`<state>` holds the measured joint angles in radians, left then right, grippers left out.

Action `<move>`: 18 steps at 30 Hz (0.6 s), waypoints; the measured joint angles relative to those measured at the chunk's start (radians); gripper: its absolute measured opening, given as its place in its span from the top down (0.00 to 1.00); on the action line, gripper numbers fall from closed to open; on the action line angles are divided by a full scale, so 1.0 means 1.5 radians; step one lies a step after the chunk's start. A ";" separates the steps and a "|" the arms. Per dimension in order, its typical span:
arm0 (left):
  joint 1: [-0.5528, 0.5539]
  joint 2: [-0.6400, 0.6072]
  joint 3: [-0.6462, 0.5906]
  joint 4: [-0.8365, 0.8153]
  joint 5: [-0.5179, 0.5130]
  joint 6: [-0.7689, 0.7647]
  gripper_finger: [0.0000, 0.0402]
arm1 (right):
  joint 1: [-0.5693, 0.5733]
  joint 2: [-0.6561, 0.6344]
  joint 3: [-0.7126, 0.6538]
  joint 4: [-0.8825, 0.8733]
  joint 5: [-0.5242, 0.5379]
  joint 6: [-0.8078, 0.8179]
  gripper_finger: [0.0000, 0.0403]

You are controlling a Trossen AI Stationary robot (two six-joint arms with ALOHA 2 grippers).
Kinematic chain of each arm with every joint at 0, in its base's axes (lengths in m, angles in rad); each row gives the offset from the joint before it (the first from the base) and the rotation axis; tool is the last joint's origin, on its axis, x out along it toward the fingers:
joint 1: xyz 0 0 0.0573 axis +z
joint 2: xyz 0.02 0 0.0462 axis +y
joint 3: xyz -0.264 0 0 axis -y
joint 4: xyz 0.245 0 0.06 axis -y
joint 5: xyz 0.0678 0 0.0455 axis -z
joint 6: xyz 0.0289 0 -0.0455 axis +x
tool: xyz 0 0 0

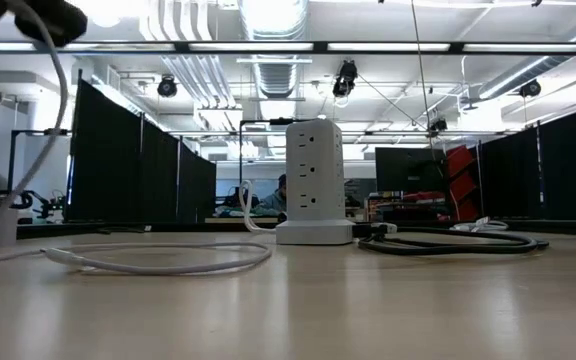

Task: Plug in charger cables
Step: Insert the center white charger cable into the bottom left white outlet extension

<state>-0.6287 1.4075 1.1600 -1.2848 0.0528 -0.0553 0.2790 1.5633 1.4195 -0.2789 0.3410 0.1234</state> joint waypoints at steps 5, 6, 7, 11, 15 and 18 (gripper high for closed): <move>-0.001 -0.033 -0.083 0.111 0.023 -0.035 0.95 | 0.000 0.005 0.000 0.000 0.000 0.015 0.73; -0.001 -0.036 -0.096 0.124 0.027 -0.040 0.95 | 0.000 0.005 0.000 0.000 0.000 0.020 0.73; -0.001 -0.038 -0.110 0.134 0.030 -0.043 0.95 | 0.000 0.005 0.000 0.000 0.000 0.023 0.74; -0.001 -0.041 -0.154 0.143 0.030 -0.025 0.95 | 0.000 0.005 0.000 -0.001 0.000 0.017 0.74; -0.001 -0.041 -0.188 0.152 0.030 -0.005 0.95 | 0.000 0.005 0.000 -0.001 0.000 0.015 0.72; -0.001 -0.041 -0.205 0.174 0.030 0.004 0.95 | 0.000 0.005 0.000 -0.001 0.000 0.017 0.70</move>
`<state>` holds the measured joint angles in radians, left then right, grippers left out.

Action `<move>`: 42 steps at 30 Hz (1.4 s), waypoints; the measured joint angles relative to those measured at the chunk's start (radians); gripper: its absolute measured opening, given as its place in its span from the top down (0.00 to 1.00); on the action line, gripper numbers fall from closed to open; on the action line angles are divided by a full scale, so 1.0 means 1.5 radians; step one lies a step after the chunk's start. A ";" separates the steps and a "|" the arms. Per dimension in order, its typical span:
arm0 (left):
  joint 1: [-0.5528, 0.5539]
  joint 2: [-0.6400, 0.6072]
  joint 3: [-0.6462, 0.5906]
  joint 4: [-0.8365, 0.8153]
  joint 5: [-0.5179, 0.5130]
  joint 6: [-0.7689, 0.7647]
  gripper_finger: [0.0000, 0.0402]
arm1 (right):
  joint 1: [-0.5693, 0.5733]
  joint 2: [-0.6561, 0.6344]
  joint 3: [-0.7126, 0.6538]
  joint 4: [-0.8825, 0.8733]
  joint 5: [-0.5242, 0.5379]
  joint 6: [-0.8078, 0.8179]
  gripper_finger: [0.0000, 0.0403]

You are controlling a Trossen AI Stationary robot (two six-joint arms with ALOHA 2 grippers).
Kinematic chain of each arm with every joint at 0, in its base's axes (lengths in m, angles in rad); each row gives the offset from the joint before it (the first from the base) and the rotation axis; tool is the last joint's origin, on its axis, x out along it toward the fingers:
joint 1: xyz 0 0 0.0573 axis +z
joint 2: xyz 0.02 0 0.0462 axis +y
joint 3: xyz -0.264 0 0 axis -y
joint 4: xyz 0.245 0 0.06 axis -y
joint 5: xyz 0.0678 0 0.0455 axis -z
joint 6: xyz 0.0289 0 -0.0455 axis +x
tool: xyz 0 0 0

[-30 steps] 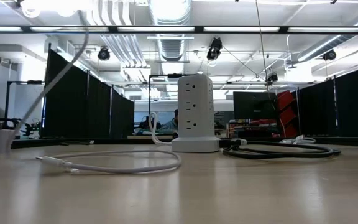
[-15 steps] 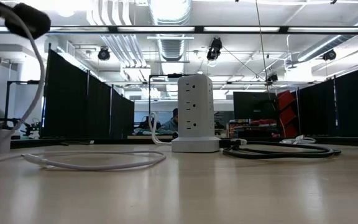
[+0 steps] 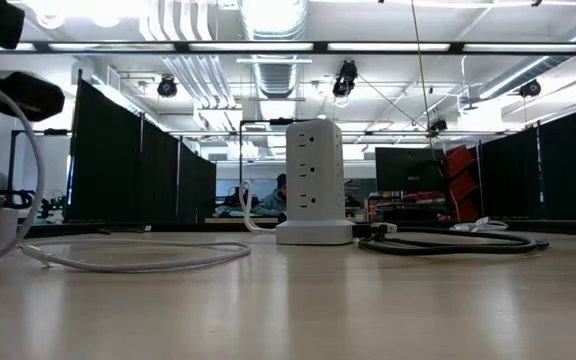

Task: Plug in charger cables
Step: Insert the center white charger cable into the bottom left white outlet extension

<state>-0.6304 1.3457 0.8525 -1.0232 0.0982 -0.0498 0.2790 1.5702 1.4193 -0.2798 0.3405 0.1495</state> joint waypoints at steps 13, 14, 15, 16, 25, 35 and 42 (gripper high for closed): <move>-0.005 0.000 -0.050 0.018 0.033 0.014 0.95 | 0.000 0.000 0.000 0.000 0.000 0.006 0.71; -0.006 0.000 -0.052 0.019 0.033 0.014 0.95 | 0.000 0.000 0.000 0.000 0.000 0.006 0.72; -0.008 -0.001 -0.054 0.021 0.032 0.014 0.95 | 0.000 0.000 0.000 0.000 0.000 0.006 0.72; -0.009 -0.001 -0.054 0.021 0.031 0.015 0.95 | 0.000 0.000 0.000 0.000 0.000 0.006 0.73; -0.011 -0.001 -0.054 0.062 0.028 0.014 0.95 | 0.000 0.000 0.000 0.000 0.000 0.006 0.77; -0.011 -0.001 -0.059 0.089 0.028 0.011 0.95 | 0.000 -0.001 0.000 0.000 0.000 0.006 0.74; -0.012 -0.001 -0.080 0.120 0.029 0.030 0.95 | 0.000 -0.001 0.000 0.000 0.000 0.006 0.72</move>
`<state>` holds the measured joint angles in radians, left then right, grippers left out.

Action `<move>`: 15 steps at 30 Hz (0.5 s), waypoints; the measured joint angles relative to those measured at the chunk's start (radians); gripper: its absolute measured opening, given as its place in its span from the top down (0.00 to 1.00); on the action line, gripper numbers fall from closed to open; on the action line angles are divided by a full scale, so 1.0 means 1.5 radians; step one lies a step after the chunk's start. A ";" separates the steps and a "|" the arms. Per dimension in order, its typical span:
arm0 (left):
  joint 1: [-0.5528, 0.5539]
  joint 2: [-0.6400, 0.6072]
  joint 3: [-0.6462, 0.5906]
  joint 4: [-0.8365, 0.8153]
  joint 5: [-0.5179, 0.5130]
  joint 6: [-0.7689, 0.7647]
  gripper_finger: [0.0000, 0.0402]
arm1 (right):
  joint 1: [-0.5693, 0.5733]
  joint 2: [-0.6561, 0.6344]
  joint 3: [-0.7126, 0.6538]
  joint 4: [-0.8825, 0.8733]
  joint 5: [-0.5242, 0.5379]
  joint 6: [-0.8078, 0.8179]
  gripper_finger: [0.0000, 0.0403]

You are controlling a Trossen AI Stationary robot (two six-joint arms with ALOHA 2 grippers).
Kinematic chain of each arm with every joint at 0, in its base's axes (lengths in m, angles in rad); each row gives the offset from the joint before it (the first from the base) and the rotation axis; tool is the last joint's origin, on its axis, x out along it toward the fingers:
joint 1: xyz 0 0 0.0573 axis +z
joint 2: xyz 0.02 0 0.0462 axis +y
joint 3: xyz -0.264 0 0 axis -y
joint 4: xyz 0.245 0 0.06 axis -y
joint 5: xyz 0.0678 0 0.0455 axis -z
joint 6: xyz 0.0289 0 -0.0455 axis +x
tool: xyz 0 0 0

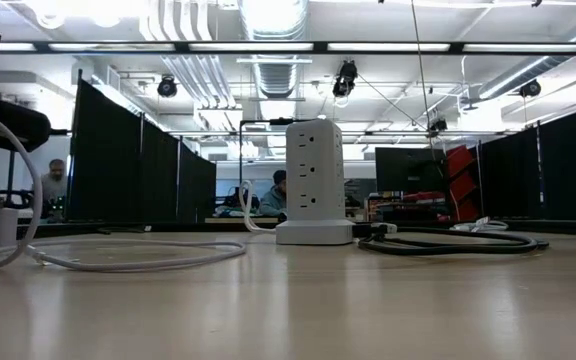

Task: Plug in charger cables
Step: Insert the center white charger cable into the bottom left white outlet extension

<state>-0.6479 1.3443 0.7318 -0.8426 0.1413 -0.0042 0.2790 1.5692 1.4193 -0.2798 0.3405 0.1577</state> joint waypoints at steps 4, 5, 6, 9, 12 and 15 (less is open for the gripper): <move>0.000 -0.001 -0.009 0.010 0.000 0.013 0.95 | 0.000 0.000 0.000 0.000 0.000 0.002 0.73; 0.000 -0.001 -0.010 0.011 0.000 0.014 0.95 | 0.000 0.000 0.000 0.000 0.000 0.004 0.73; 0.000 -0.001 -0.010 0.011 0.000 0.014 0.95 | 0.000 0.000 0.000 0.000 0.000 0.005 0.74; 0.000 -0.001 -0.010 0.012 0.000 0.014 0.95 | 0.000 0.000 0.000 0.000 0.000 0.005 0.75; 0.000 -0.001 -0.011 0.016 0.000 0.013 0.95 | 0.000 0.000 0.000 0.000 0.000 0.005 0.76; 0.000 0.000 -0.011 0.026 0.000 -0.009 0.95 | 0.000 0.000 0.000 0.000 0.000 0.007 0.77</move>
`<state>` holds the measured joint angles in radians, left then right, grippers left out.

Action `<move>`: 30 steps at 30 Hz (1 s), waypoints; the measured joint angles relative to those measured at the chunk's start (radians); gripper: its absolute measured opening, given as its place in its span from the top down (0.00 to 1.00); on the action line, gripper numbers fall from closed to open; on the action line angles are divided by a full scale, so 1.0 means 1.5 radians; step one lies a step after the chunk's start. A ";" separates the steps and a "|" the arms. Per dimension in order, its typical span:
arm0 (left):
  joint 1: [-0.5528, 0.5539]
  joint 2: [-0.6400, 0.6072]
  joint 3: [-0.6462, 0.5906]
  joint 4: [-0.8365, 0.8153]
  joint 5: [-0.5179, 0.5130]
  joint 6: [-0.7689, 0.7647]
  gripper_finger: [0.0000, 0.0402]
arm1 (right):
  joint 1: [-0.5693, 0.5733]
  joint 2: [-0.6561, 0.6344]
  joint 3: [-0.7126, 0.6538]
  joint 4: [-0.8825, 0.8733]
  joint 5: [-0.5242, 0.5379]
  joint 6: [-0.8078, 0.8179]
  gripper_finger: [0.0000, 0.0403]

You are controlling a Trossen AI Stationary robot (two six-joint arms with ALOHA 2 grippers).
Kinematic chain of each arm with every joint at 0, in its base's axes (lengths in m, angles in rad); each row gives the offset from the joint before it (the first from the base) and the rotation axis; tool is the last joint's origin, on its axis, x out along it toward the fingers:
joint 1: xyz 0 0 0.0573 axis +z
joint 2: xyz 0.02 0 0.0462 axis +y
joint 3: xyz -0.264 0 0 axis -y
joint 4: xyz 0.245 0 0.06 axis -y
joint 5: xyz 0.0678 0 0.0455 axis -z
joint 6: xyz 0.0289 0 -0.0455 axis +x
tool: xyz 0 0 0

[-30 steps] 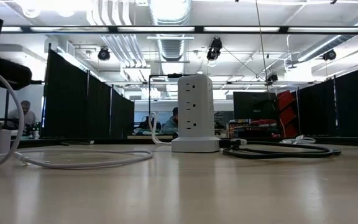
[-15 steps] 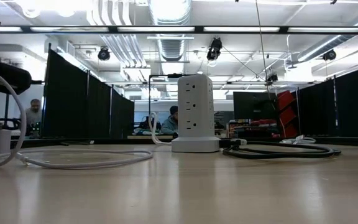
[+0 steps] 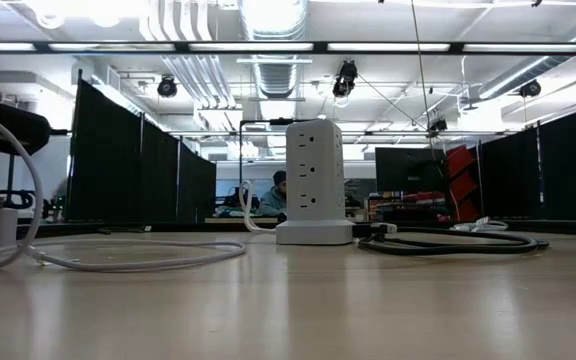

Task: Plug in charger cables
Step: Insert the center white charger cable into the bottom left white outlet extension, then insert the bottom white charger cable into the bottom right white outlet extension

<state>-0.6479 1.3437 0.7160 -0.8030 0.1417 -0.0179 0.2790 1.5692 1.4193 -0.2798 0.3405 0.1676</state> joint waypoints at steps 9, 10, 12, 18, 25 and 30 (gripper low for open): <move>0.000 0.001 0.041 -0.012 -0.006 -0.042 0.71 | 0.000 0.000 0.000 -0.002 0.000 -0.006 0.69; 0.000 0.001 0.046 -0.015 -0.006 -0.050 0.67 | 0.000 0.000 0.000 -0.004 0.000 -0.015 0.68; 0.000 0.001 0.058 -0.022 -0.004 -0.070 0.58 | 0.000 -0.004 0.000 -0.015 0.000 -0.029 0.66; 0.001 0.001 0.143 -0.134 -0.026 -0.141 0.38 | 0.000 -0.036 0.000 -0.119 0.000 -0.017 0.62; 0.001 0.000 0.268 -0.173 -0.209 -0.212 0.33 | 0.007 -0.043 -0.013 -0.322 -0.004 0.052 0.65; 0.002 -0.001 0.306 -0.116 -0.457 -0.311 0.33 | 0.062 -0.041 -0.085 -0.336 -0.076 0.129 0.71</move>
<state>-0.6453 1.3422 1.1751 -0.9770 -0.5443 -0.4846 0.3717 1.5078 1.2911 -0.7839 0.2258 0.3605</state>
